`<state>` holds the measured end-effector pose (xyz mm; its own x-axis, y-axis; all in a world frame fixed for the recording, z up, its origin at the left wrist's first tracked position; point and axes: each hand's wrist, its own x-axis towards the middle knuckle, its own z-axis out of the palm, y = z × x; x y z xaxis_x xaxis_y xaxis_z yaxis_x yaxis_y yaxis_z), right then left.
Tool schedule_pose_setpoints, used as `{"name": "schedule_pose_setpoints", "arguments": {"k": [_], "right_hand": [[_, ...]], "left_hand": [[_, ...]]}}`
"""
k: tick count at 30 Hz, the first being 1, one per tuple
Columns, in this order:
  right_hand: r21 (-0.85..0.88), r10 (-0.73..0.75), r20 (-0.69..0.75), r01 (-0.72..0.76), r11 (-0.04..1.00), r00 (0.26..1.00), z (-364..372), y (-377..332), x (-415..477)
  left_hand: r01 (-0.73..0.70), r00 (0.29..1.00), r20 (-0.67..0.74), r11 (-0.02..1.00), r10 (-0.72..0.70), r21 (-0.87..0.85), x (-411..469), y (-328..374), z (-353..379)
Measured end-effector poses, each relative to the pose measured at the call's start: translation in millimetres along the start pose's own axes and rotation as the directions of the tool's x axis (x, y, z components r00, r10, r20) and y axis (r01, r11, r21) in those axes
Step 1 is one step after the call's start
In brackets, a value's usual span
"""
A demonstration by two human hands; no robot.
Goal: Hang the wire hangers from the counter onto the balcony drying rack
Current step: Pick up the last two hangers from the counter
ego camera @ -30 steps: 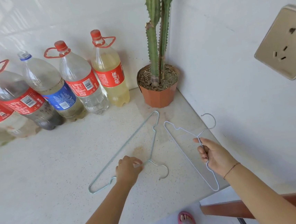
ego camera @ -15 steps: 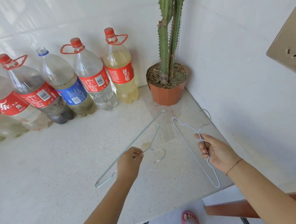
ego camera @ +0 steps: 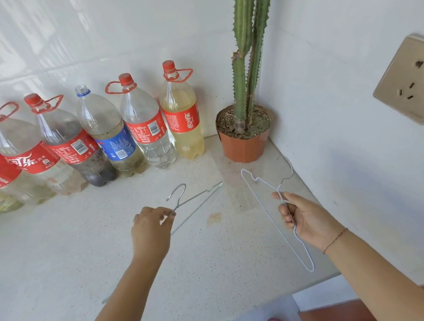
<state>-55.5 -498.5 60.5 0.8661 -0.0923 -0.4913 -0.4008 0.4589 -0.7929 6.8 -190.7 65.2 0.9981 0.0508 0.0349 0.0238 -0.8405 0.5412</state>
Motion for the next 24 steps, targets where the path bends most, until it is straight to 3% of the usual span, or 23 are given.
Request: {"name": "schedule_pose_setpoints", "arguments": {"k": [9, 12, 15, 18, 21, 24], "right_hand": [[-0.078, -0.028, 0.125, 0.038, 0.996, 0.992, 26, -39, -12], [-0.152, -0.018, 0.165, 0.044, 0.987, 0.986, 44, -43, -12], [-0.199, 0.004, 0.213, 0.039, 0.979, 0.977, 71, -48, -10], [-0.237, 0.022, 0.267, 0.043, 0.971, 0.963, 104, -50, -6], [-0.277, 0.037, 0.330, 0.059, 0.959, 0.943, 141, -45, -5], [-0.302, 0.070, 0.384, 0.053, 0.952, 0.921, 180, -37, -8]], "left_hand": [[0.030, 0.995, -0.094, 0.990, -0.018, 0.135, -10, -8, -56], [0.007, 0.995, -0.097, 0.997, 0.001, 0.079, -16, -15, -66], [0.007, 0.993, -0.121, 0.996, -0.018, -0.093, -22, -23, -79], [0.084, 0.994, -0.032, 0.922, -0.104, -0.379, -28, -30, -96], [0.181, 0.982, 0.081, 0.742, -0.168, -0.646, -35, -35, -115], [0.233, 0.971, 0.164, 0.552, -0.173, -0.801, -43, -35, -136]]}}
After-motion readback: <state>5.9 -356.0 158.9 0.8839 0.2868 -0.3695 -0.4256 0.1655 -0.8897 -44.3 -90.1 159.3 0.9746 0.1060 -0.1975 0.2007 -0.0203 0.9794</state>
